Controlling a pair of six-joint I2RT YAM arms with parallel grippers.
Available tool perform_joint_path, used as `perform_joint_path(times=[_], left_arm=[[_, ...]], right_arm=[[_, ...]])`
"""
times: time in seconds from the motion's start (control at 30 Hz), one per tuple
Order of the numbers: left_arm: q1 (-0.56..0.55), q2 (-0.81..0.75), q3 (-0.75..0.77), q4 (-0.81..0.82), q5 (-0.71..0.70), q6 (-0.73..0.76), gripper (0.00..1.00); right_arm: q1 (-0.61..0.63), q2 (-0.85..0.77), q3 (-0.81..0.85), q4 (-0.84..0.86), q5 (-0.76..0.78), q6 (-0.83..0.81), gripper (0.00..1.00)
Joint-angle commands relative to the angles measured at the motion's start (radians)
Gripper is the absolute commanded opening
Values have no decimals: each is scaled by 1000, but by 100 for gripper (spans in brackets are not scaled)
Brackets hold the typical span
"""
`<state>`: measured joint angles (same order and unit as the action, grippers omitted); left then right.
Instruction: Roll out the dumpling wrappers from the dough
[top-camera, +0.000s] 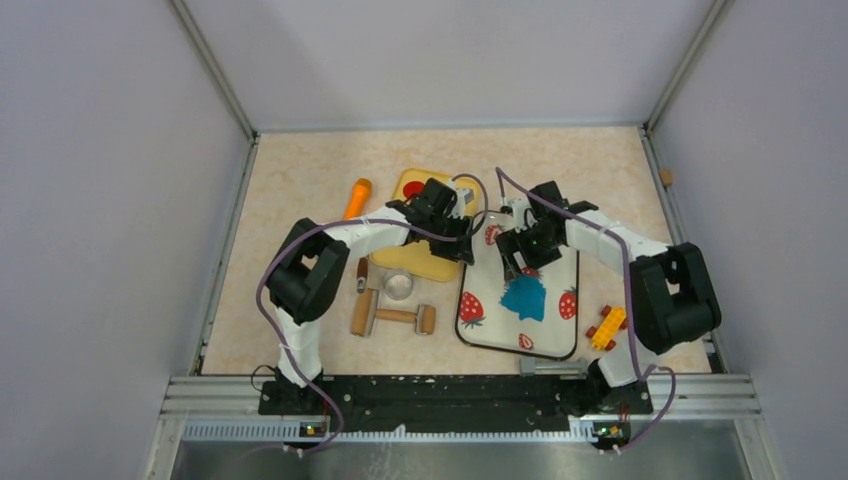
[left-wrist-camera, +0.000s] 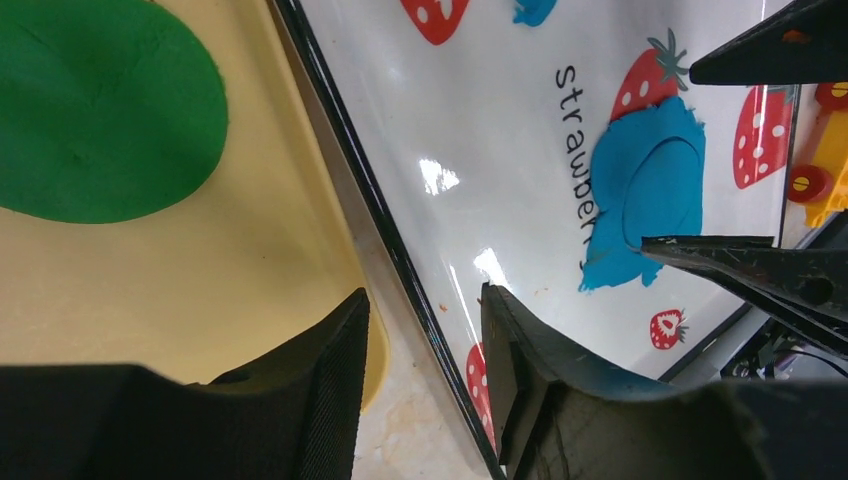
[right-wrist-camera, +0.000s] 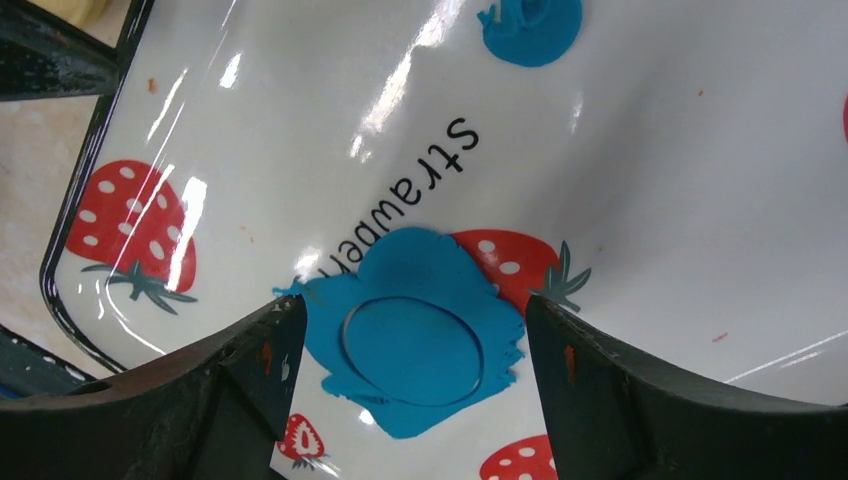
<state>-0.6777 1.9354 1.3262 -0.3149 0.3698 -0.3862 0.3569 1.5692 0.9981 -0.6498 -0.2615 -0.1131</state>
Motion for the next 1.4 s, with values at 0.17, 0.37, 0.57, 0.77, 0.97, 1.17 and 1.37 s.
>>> perform_joint_path(times=[0.17, 0.37, 0.57, 0.77, 0.97, 1.17, 1.37], left_arm=[[2, 49, 16, 54, 49, -74, 41], [1, 67, -3, 68, 52, -96, 39], [-2, 72, -13, 83, 46, -104, 33], [-4, 78, -27, 95, 43, -105, 21], [-5, 82, -24, 96, 43, -105, 14], [-3, 89, -18, 90, 39, -103, 6], [-3, 99, -10, 91, 45, -102, 4]], right_arm=[[35, 91, 81, 28, 45, 23, 79], [60, 107, 69, 18, 117, 4, 76], [61, 123, 18, 3, 142, 1, 72], [61, 135, 8, 13, 149, 17, 67], [62, 137, -1, 6, 174, -21, 62], [65, 122, -31, -7, 199, -45, 62], [63, 93, 45, -11, 46, 42, 64]])
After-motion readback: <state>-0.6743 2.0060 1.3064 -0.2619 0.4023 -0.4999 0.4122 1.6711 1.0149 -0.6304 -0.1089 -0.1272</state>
